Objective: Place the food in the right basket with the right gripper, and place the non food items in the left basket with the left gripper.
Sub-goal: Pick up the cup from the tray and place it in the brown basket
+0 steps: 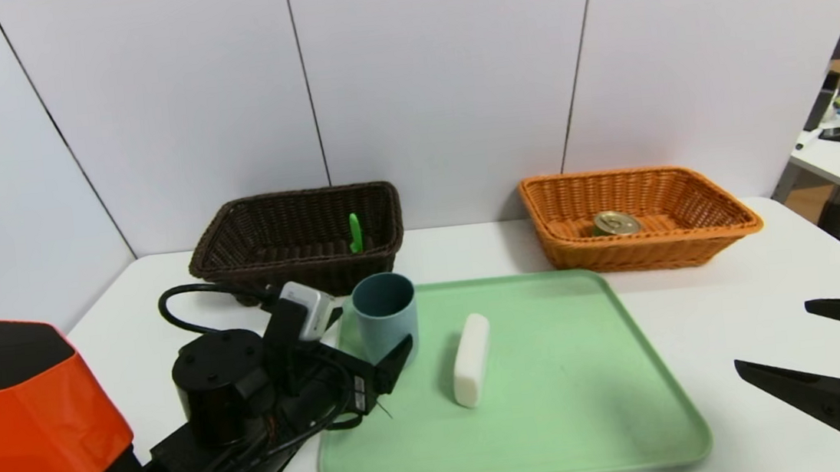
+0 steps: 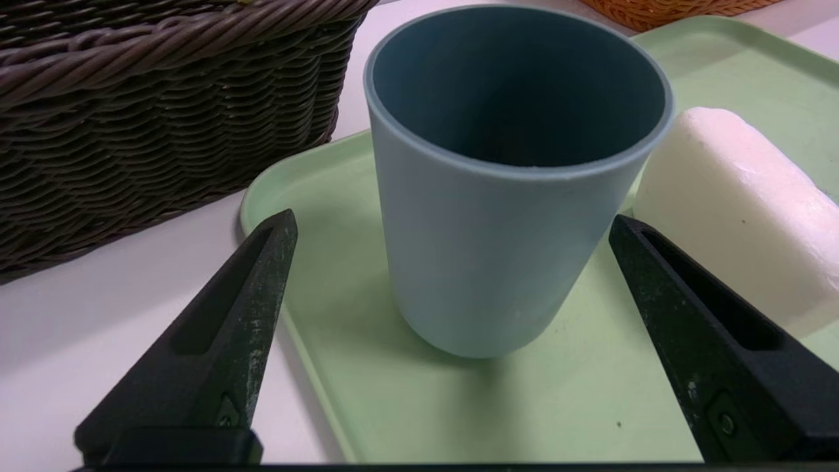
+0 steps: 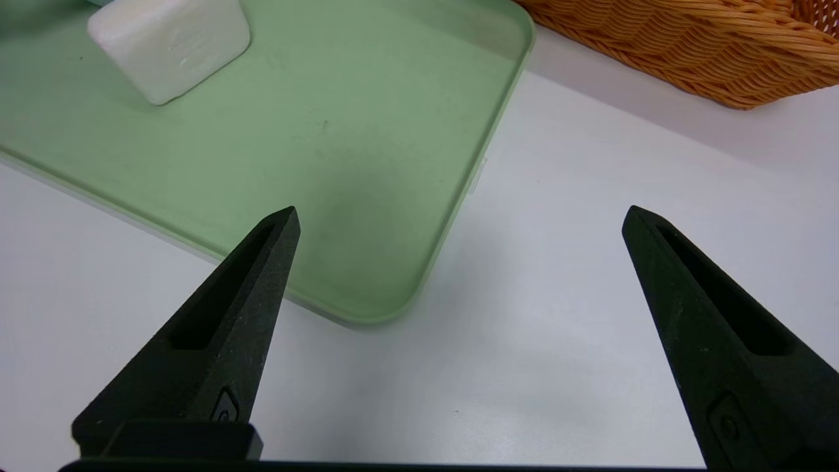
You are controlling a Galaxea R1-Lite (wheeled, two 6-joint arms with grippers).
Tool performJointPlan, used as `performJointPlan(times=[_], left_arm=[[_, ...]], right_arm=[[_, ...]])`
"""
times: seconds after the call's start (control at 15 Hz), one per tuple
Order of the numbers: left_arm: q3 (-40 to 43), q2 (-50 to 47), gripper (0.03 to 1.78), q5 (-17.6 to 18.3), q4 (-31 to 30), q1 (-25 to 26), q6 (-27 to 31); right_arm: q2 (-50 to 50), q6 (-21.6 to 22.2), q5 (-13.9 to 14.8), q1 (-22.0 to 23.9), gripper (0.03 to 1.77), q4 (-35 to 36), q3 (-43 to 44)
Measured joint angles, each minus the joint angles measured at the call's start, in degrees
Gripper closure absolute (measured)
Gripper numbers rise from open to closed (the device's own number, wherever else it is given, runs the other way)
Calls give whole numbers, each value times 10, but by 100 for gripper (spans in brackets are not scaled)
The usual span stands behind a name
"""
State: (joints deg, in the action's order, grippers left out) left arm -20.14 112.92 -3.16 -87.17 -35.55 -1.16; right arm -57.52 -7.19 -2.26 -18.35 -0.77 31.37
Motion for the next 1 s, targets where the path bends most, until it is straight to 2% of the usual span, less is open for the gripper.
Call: performJointPlan(times=[1.0], left_arm=[[-77, 55, 12, 0, 0, -16, 3]], right_arm=[[-17, -5, 1, 0, 11, 0, 0]])
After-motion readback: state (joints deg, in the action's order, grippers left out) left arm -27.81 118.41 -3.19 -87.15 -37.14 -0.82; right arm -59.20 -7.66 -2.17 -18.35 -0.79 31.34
